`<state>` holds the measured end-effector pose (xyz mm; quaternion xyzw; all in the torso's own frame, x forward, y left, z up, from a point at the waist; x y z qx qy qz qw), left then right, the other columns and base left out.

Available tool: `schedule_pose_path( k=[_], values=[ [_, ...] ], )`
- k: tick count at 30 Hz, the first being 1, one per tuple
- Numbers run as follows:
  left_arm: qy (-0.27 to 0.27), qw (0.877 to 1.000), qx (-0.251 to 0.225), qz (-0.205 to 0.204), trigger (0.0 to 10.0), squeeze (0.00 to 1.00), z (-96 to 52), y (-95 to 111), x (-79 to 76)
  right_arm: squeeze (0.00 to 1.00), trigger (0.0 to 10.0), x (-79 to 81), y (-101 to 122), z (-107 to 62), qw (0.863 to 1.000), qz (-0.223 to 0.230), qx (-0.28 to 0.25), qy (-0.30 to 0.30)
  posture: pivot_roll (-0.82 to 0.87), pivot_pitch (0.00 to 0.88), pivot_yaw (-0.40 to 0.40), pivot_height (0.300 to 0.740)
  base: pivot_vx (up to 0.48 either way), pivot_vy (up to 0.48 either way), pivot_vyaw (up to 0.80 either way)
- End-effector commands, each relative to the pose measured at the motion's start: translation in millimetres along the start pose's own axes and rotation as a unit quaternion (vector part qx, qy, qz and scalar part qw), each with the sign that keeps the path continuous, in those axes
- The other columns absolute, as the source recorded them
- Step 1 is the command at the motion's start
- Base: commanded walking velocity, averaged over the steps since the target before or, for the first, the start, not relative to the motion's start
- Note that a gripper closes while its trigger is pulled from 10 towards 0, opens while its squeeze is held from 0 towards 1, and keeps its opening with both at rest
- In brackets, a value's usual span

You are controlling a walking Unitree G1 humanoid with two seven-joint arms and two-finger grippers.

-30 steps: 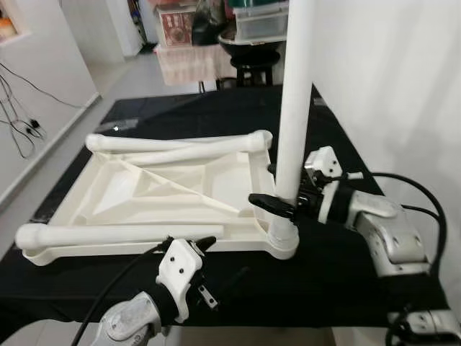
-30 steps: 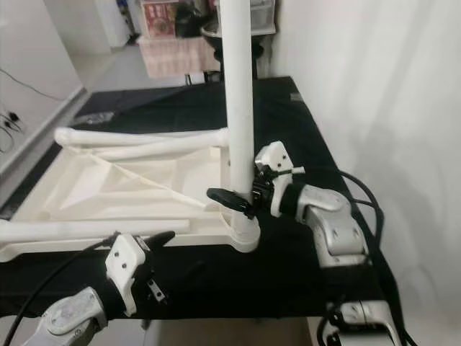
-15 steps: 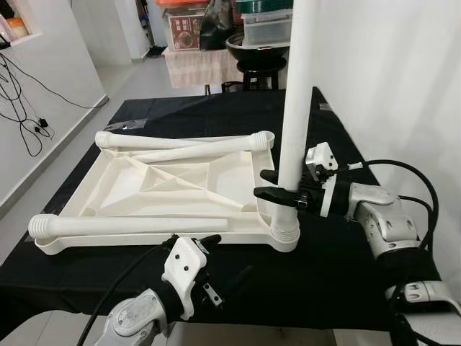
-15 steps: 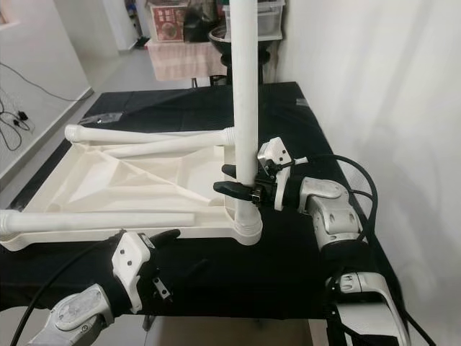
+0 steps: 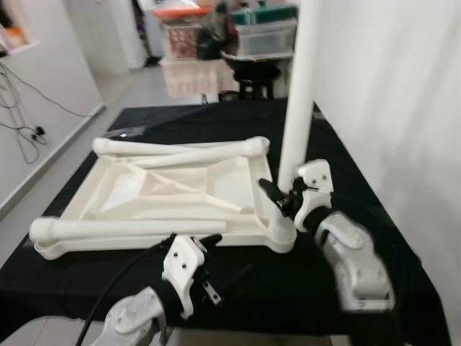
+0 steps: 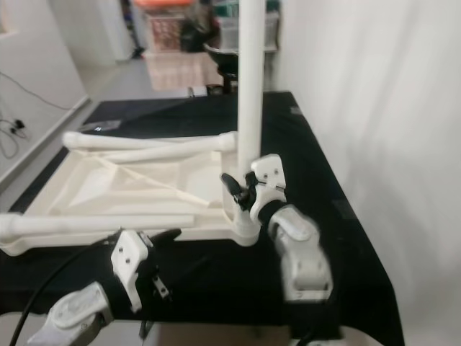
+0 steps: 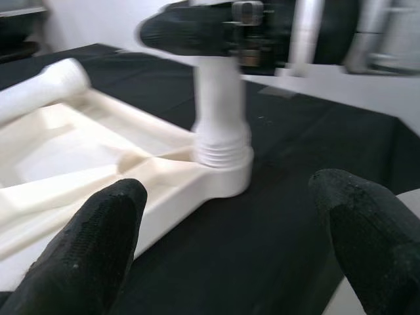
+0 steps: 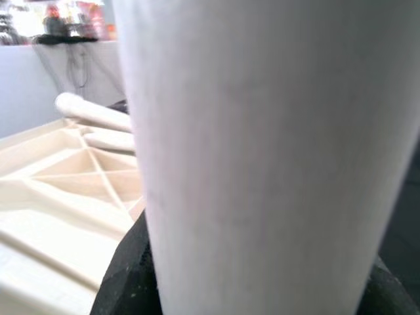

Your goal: Building children table

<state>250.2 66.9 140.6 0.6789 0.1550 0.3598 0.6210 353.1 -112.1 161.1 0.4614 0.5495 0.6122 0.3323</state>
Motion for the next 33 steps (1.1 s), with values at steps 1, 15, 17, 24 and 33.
schedule_pose_path(
  k=[1, 15, 17, 24, 33],
  values=[
    [-0.002, 1.000, -0.002, -0.001, 10.0, 0.00, 1.7, 0, 3.7, 0.00, 0.0, -2.8, -36, 2.4, 0.997, 0.026, 0.071, -0.002, -0.04, 0.029, 0.048, 0.740, 0.000, 0.000, 0.00],
    [0.005, 1.000, -0.004, -0.005, 10.0, 0.00, 6.5, -3, 7.2, 1.00, 10.0, 10.2, 4, 13.9, 0.992, 0.039, 0.042, 0.117, -0.04, 0.004, 0.048, 0.740, 0.000, 0.000, 0.00],
    [0.004, 1.000, -0.004, -0.006, 10.0, 0.00, 6.9, -4, 6.3, 1.00, 10.0, 11.6, 14, 15.7, 0.987, 0.032, 0.037, 0.151, -0.04, 0.000, 0.046, 0.740, 0.000, 0.000, 0.00],
    [0.002, 1.000, -0.004, -0.008, 10.0, 0.00, 7.7, -6, 2.5, 0.00, 10.0, 12.7, 33, 15.1, 0.956, -0.017, 0.060, 0.288, -0.03, 0.000, 0.036, 0.740, 0.000, 0.000, 0.00],
    [0.005, 1.000, -0.003, -0.011, 10.0, 0.00, 7.7, -8, -0.3, 0.00, 0.0, 0.5, 45, 23.7, 0.935, -0.021, 0.091, 0.341, -0.02, 0.000, 0.029, 0.740, 0.000, 0.000, 0.00]
  ],
)
Point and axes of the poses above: a point about 5 cm out from each wrist's last joint towards the gripper, its own z axis pointing out of the wrist towards the gripper, its own y axis along the axis of the wrist's last joint, x = y × z, the point moved 5 cm from there along z, pointing out of the wrist towards the gripper, and after that the axes turned 15 degrees about z, right-handed, at the moved point
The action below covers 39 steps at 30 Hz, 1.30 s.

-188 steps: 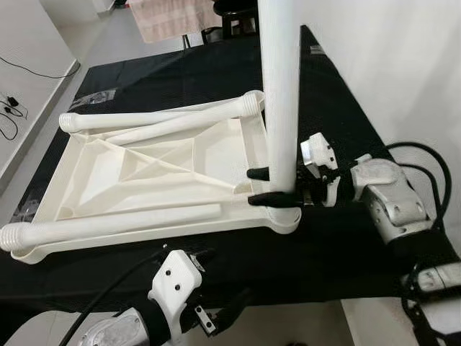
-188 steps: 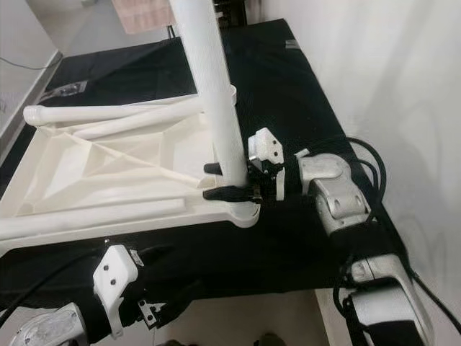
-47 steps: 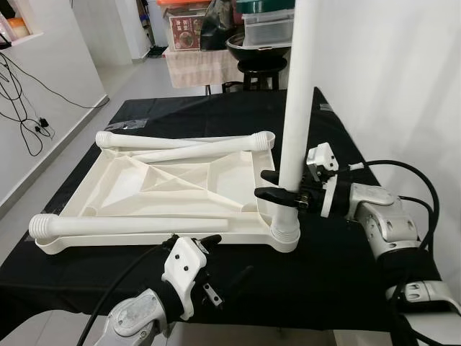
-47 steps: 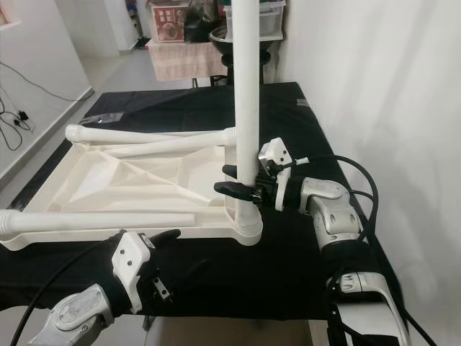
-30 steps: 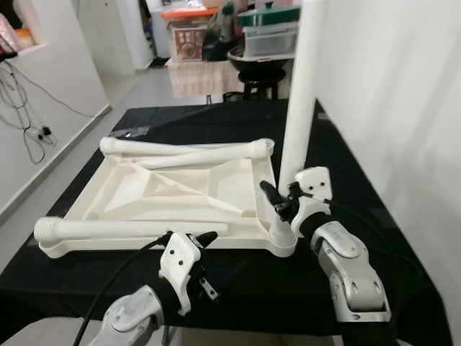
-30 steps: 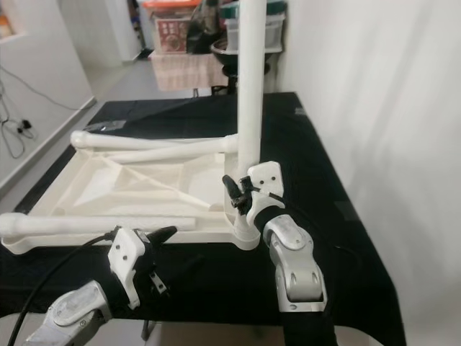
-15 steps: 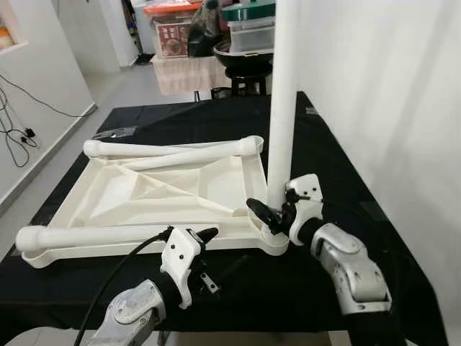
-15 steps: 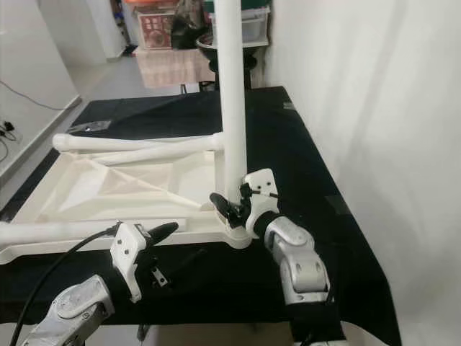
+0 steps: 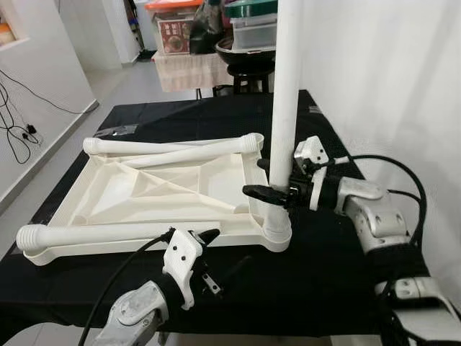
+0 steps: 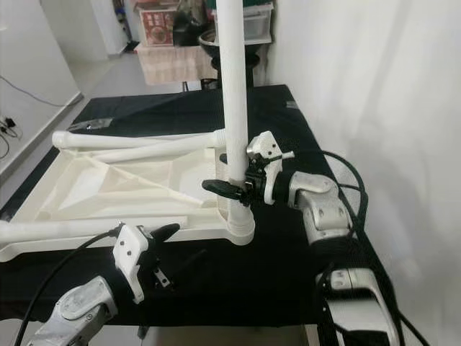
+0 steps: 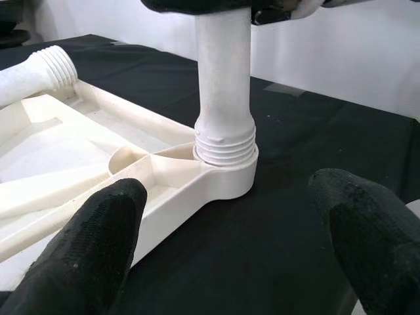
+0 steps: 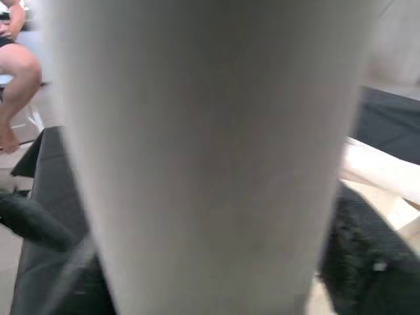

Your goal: Building children table

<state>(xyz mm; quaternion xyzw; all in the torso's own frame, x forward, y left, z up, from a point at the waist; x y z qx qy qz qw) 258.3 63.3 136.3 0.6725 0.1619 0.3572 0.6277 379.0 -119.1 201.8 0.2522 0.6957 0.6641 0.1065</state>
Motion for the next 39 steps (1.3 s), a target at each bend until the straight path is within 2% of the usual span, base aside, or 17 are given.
schedule_pose_path(
  k=[1, 12, 14, 16, 17, 18, 19, 20, 21, 24, 26, 33, 34, 35, 36, 37, 39],
  values=[
    [0.001, 1.000, 0.002, -0.001, 10.0, 0.00, -0.4, -3, -2.2, 0.00, 0.0, 4.2, 3, 7.0, 1.000, 0.003, -0.006, 0.017, -0.02, 0.000, 0.029, 0.740, 0.000, 0.000, 0.00],
    [0.000, 1.000, -0.002, -0.004, 10.0, 0.00, 0.2, -1, 0.3, 0.00, 0.0, 3.5, -9, -6.9, 1.000, 0.015, -0.008, 0.006, -0.03, 0.000, 0.035, 0.740, 0.000, 0.000, 0.00],
    [0.001, 1.000, -0.003, -0.003, 10.0, 0.00, -0.4, 1, 1.8, 0.00, 0.0, 2.7, -24, -15.2, 0.998, 0.032, -0.011, -0.054, -0.04, 0.004, 0.029, 0.740, 0.000, 0.000, 0.00],
    [0.001, 1.000, -0.003, -0.003, 10.0, 0.00, -0.4, 1, 1.8, 0.00, 0.0, 2.7, -24, -15.2, 0.998, 0.032, -0.011, -0.054, -0.04, 0.004, 0.029, 0.740, 0.000, 0.000, 0.00],
    [0.002, 1.000, -0.004, -0.003, 10.0, 0.00, -1.3, 1, 3.0, 0.00, 0.0, 2.3, -39, -16.2, 0.991, 0.051, -0.015, -0.120, -0.05, 0.017, 0.033, 0.740, 0.000, 0.000, 0.00],
    [0.002, 1.000, -0.004, -0.003, 10.0, 0.00, -1.3, 1, 3.0, 0.00, 0.0, 2.3, -39, -16.2, 0.991, 0.051, -0.015, -0.120, -0.05, 0.017, 0.033, 0.740, 0.000, 0.000, 0.00],
    [0.003, 1.000, -0.006, -0.003, 10.0, 0.00, -2.0, 2, 4.1, 0.00, 0.0, 17.5, -70, -6.8, 0.963, 0.140, -0.062, -0.220, -0.06, 0.028, 0.043, 0.740, 0.000, 0.000, 0.00],
    [0.002, 1.000, -0.006, -0.003, 10.0, 0.00, -1.9, 3, 5.0, 0.00, 0.0, 39.9, -83, 3.4, 0.965, 0.098, -0.039, -0.241, -0.07, 0.033, 0.052, 0.740, 0.000, 0.000, 0.00],
    [-0.001, 1.000, -0.006, -0.003, 10.0, 0.00, -1.7, 2, 4.8, 0.00, 0.0, 50.2, -83, 10.3, 0.964, 0.093, -0.045, -0.244, -0.07, 0.027, 0.053, 0.740, 0.000, 0.000, 0.00],
    [-0.004, 1.000, -0.005, -0.003, 10.0, 0.00, -1.6, 2, 4.5, 0.00, 0.0, 50.1, -82, 13.8, 0.963, 0.100, -0.049, -0.245, -0.07, 0.027, 0.053, 0.740, 0.000, 0.000, 0.00],
    [-0.005, 1.000, -0.005, -0.004, 10.0, 0.00, -1.2, 2, 3.9, 0.00, 0.0, 35.1, -90, 12.9, 0.956, 0.132, -0.039, -0.259, -0.05, 0.025, 0.036, 0.740, 0.000, 0.000, 0.00],
    [0.006, 1.000, -0.006, -0.004, 10.0, 0.00, -1.5, 2, 6.2, 0.00, 0.0, 35.5, -90, 12.5, 0.956, 0.128, -0.036, -0.260, -0.06, 0.024, 0.038, 0.740, 0.000, 0.000, 0.00],
    [0.011, 1.000, -0.007, -0.004, 10.0, 0.00, -1.3, 2, 7.2, 0.00, 10.0, 35.4, -89, 10.9, 0.956, 0.135, -0.037, -0.260, -0.06, 0.018, 0.036, 0.740, 0.000, 0.000, 0.00],
    [0.012, 1.000, -0.008, -0.004, 10.0, 0.00, -0.4, 3, 7.8, 0.60, 10.0, 36.7, -79, 12.4, 0.963, 0.133, -0.047, -0.230, -0.05, 0.016, 0.036, 0.740, 0.000, 0.000, 0.00],
    [0.012, 1.000, -0.008, -0.004, 10.0, 0.00, -0.4, 3, 7.8, 0.60, 10.0, 36.7, -79, 12.4, 0.963, 0.133, -0.047, -0.230, -0.05, 0.016, 0.036, 0.740, 0.000, 0.000, 0.00],
    [0.010, 1.000, -0.008, -0.005, 10.0, 0.00, 0.5, 3, 7.8, 1.00, 10.0, 39.6, -69, 13.6, 0.969, 0.125, -0.055, -0.204, -0.06, 0.013, 0.039, 0.740, 0.000, 0.000, 0.00],
    [0.009, 1.000, -0.009, -0.005, 10.0, 0.00, 1.3, 2, 7.6, 1.00, 10.0, 39.6, -59, 14.9, 0.975, 0.116, -0.061, -0.177, -0.05, 0.009, 0.038, 0.740, 0.000, 0.000, 0.00]
  ],
)
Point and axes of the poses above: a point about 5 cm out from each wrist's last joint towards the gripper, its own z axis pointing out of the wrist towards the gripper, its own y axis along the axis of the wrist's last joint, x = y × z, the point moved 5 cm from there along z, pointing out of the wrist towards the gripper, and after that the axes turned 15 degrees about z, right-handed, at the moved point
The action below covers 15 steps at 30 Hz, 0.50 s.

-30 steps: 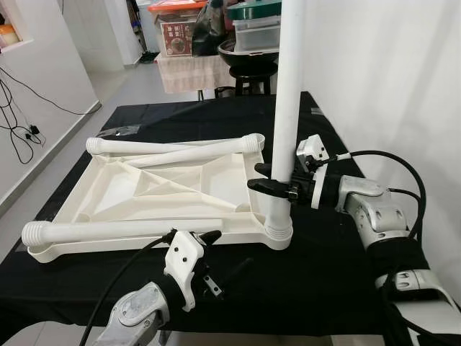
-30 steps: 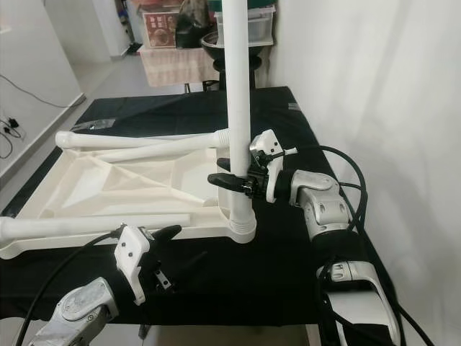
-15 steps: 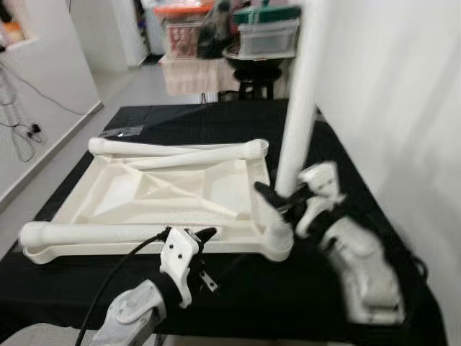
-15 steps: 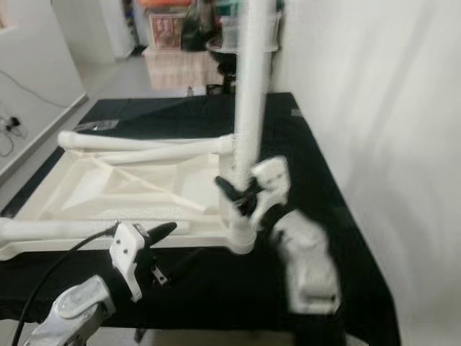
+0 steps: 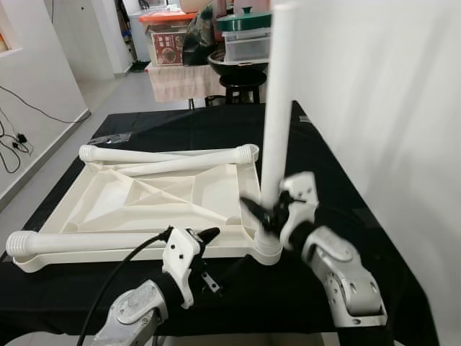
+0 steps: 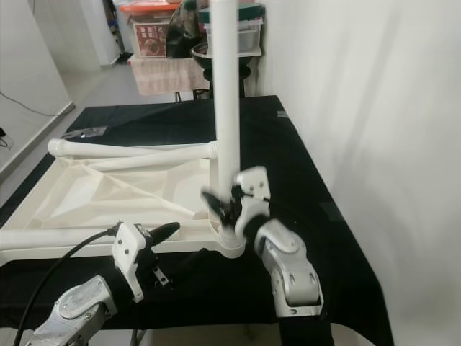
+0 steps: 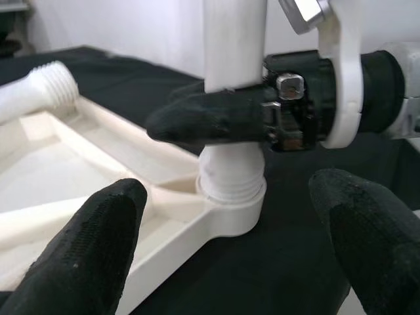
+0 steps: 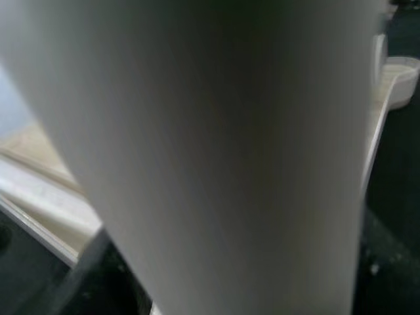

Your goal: Building children table

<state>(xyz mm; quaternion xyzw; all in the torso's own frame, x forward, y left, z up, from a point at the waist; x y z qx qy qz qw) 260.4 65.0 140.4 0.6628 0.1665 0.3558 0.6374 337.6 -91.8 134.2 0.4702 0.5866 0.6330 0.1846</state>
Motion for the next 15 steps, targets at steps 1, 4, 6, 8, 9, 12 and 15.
schedule_pose_path(
  k=[1, 4, 6, 8, 9, 12, 15],
  values=[
    [0.003, 1.000, 0.002, 0.003, 10.0, 0.00, 1.6, -1, 3.6, 1.00, 10.0, 7.4, 26, 6.0, 0.998, -0.017, -0.012, 0.067, -0.05, 0.002, 0.037, 0.740, 0.000, 0.000, 0.00],
    [0.002, 1.000, 0.002, 0.002, 10.0, 0.00, 2.1, -2, 3.4, 0.90, 10.0, 2.2, 36, 8.8, 0.996, -0.036, -0.008, 0.085, -0.04, 0.000, 0.035, 0.740, 0.000, 0.000, 0.00],
    [0.002, 1.000, 0.002, 0.002, 10.0, 0.00, 2.1, -2, 3.4, 0.90, 10.0, 2.2, 36, 8.8, 0.996, -0.036, -0.008, 0.085, -0.04, 0.000, 0.035, 0.740, 0.000, 0.000, 0.00],
    [-0.001, 1.000, 0.003, 0.000, 10.0, 0.00, 2.5, -3, 2.8, 0.00, 10.0, -3.5, 47, 12.3, 0.992, -0.062, 0.002, 0.114, -0.03, 0.000, 0.031, 0.740, 0.000, 0.000, 0.00],
    [-0.006, 1.000, 0.004, -0.002, 10.0, 0.00, 2.7, -3, 1.9, 0.00, 10.0, -6.1, 56, 13.6, 0.985, -0.088, 0.019, 0.150, -0.03, 0.000, 0.027, 0.740, 0.000, 0.000, 0.00],
    [-0.011, 1.000, 0.004, -0.005, 10.0, 0.00, 2.6, -4, 0.7, 0.00, 10.0, -7.8, 61, 13.7, 0.976, -0.110, 0.040, 0.182, -0.02, 0.000, 0.026, 0.740, 0.000, 0.000, 0.00],
    [-0.026, 1.000, 0.003, -0.011, 10.0, 0.00, 1.7, -4, -4.3, 0.00, 10.0, -12.4, 67, 12.5, 0.962, -0.119, 0.082, 0.232, -0.01, 0.000, 0.022, 0.740, 0.000, 0.000, 0.00]
  ],
)
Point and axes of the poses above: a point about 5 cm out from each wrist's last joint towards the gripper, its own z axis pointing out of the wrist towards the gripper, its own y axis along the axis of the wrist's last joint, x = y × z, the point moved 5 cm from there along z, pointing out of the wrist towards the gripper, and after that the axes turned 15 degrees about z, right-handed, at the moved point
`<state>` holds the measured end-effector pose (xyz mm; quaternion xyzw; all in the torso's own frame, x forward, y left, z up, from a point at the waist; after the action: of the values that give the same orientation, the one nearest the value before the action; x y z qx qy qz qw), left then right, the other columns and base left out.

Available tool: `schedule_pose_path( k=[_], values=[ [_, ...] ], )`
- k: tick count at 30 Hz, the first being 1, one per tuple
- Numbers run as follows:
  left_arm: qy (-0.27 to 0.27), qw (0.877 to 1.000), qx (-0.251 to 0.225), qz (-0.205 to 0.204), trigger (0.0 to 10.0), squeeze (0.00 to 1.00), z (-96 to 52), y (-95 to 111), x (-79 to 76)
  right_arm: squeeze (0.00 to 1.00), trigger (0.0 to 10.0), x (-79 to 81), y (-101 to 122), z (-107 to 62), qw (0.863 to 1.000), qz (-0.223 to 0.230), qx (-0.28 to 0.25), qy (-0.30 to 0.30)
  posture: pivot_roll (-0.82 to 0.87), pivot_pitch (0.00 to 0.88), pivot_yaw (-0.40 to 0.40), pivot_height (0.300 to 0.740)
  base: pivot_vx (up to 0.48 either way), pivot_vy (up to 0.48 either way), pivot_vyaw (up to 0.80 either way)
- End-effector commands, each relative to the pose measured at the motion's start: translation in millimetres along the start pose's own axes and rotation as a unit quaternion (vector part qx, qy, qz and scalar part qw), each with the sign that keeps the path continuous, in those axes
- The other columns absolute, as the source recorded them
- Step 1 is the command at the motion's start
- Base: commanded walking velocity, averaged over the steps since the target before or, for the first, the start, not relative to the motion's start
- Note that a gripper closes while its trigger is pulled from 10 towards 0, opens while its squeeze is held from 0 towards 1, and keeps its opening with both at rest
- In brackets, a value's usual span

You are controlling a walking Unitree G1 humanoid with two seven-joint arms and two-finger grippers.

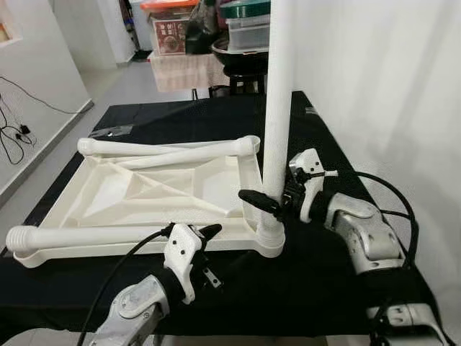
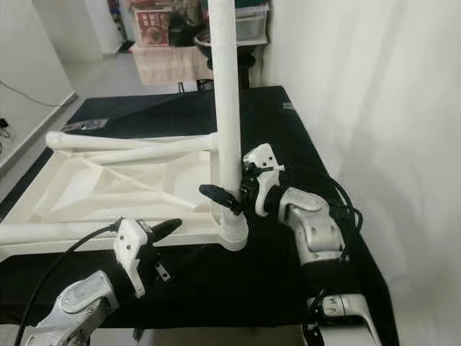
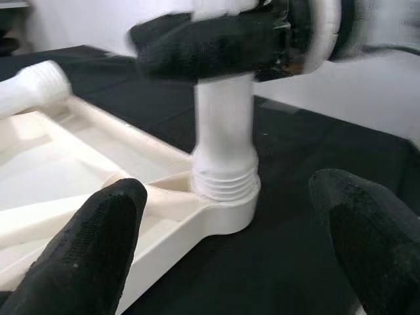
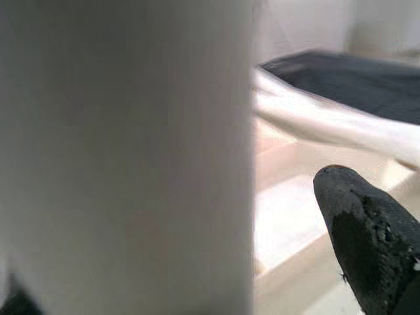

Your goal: Building children table

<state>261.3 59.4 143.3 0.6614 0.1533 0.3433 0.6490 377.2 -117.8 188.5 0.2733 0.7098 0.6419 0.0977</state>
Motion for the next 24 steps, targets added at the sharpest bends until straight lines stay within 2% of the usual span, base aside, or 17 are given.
schedule_pose_path(
  k=[1, 6, 7, 8, 13, 14, 17, 19, 20, 21, 23, 24],
  values=[
    [-0.008, 1.000, 0.014, -0.007, 10.0, 0.00, -3.2, -7, -1.9, 0.00, 10.0, 5.4, 1, 4.8, 1.000, -0.004, 0.003, 0.031, -0.01, 0.000, 0.022, 0.740, 0.000, 0.000, 0.00],
    [-0.023, 1.000, 0.016, -0.004, 10.0, 0.00, -5.6, -7, -9.3, 0.00, 10.0, 2.6, 1, 2.2, 0.998, 0.021, 0.015, 0.056, -0.01, 0.000, 0.023, 0.740, 0.000, 0.000, 0.00],
    [-0.023, 1.000, 0.017, -0.004, 10.0, 0.00, -6.1, -7, -9.8, 0.00, 1.4, 3.1, 0, 1.3, 0.998, 0.026, 0.014, 0.060, -0.01, 0.000, 0.022, 0.740, 0.000, 0.000, 0.00],
    [-0.022, 1.000, 0.017, -0.003, 10.0, 0.00, -6.3, -7, -9.8, 0.00, 0.0, 3.0, 0, 0.4, 0.997, 0.028, 0.014, 0.066, -0.01, 0.000, 0.022, 0.740, 0.000, 0.000, 0.00],
    [-0.002, 1.000, 0.021, -0.005, 10.0, 0.00, -8.6, -8, -6.2, 0.00, 0.0, 1.2, -13, -7.3, 0.997, 0.027, 0.031, 0.069, -0.02, 0.000, 0.029, 0.740, 0.000, 0.000, 0.00],
    [0.008, 1.000, 0.022, -0.010, 0.0, 0.00, -9.8, -8, -4.7, 0.00, 0.0, -1.3, -17, -10.0, 0.997, 0.025, 0.034, 0.059, -0.02, 0.000, 0.029, 0.740, 0.000, 0.000, 0.00],
    [0.008, 1.000, 0.022, -0.010, 0.0, 0.00, -9.8, -8, -4.7, 0.00, 0.0, -1.3, -17, -10.0, 0.997, 0.025, 0.034, 0.059, -0.02, 0.000, 0.029, 0.740, 0.000, 0.000, 0.00],
    [0.036, 0.999, 0.029, -0.013, 0.0, 0.00, -15.5, -7, -1.4, 0.00, 0.0, -6.1, -30, -25.4, 0.998, 0.033, 0.033, 0.037, -0.04, 0.000, 0.031, 0.740, 0.000, 0.000, 0.00],
    [0.036, 0.999, 0.029, -0.013, 0.0, 0.00, -15.5, -7, -1.4, 0.00, 0.0, -6.1, -30, -25.4, 0.998, 0.033, 0.033, 0.037, -0.04, 0.000, 0.031, 0.740, 0.000, 0.000, 0.00],
    [0.042, 0.998, 0.033, -0.014, 0.0, 0.00, -18.7, -7, -2.1, 0.00, 0.0, -5.0, -39, -34.5, 0.998, 0.041, 0.032, 0.023, -0.05, 0.000, 0.033, 0.740, 0.000, 0.000, 0.00],
    [0.042, 0.998, 0.033, -0.014, 0.0, 0.00, -18.7, -7, -2.1, 0.00, 0.0, -5.0, -39, -34.5, 0.998, 0.041, 0.032, 0.023, -0.05, 0.000, 0.033, 0.740, 0.000, 0.000, 0.00],
    [0.044, 0.998, 0.035, -0.020, 0.0, 0.00, -21.8, -7, -4.4, 0.00, 0.0, -2.2, -49, -40.5, 0.998, 0.054, 0.028, -0.001, -0.05, 0.000, 0.034, 0.740, 0.000, 0.000, 0.00]
  ],
)
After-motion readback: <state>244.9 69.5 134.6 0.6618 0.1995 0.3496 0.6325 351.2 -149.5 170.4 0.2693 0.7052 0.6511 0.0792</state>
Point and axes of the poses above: a point about 5 cm out from each wrist's last joint towards the gripper, its own z axis pointing out of the wrist towards the gripper, its own y axis along the axis of the wrist's last joint, x = y × z, the point moved 5 cm from there along z, pointing out of the wrist towards the gripper, and after that the axes turned 15 degrees about z, right-handed, at the moved point
